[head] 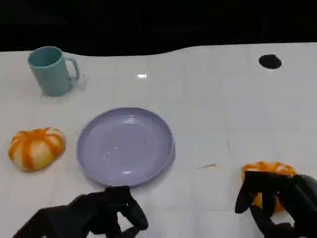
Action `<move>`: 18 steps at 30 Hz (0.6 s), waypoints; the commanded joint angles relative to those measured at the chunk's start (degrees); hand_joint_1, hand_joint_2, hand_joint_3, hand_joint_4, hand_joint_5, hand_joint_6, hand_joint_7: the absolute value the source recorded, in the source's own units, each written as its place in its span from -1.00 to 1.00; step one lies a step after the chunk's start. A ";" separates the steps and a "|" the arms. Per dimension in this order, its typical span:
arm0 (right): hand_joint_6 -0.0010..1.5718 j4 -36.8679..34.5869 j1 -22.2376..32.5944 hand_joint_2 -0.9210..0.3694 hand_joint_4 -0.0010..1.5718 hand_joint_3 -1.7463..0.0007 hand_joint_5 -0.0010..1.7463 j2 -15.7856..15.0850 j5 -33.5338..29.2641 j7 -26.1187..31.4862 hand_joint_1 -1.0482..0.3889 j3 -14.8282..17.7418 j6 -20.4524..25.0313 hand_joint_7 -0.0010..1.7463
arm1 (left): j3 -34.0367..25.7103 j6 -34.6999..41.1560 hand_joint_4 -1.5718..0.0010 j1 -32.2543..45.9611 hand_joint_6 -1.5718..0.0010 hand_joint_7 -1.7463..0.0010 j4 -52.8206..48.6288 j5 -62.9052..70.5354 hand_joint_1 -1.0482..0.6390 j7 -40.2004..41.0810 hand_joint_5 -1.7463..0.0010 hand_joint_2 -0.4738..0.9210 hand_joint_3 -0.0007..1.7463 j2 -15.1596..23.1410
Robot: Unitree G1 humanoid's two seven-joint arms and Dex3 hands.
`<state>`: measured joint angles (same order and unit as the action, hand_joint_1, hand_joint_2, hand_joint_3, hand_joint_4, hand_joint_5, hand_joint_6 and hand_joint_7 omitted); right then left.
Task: Grasp the bread from the table and place it into the plate.
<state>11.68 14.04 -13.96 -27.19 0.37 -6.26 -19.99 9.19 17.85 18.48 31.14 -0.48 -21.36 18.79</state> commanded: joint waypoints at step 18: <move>0.16 0.28 -0.12 0.15 0.20 -0.66 0.92 -0.48 -0.03 0.47 0.49 0.17 -0.14 0.45 | -0.58 -1.58 0.20 0.31 0.24 -0.65 -0.32 -0.04 -0.17 -0.68 -1.00 0.83 -0.17 1.07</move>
<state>11.68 14.00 -13.96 -27.22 0.37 -6.26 -20.00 9.02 16.97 18.62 31.05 -0.45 -21.64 18.98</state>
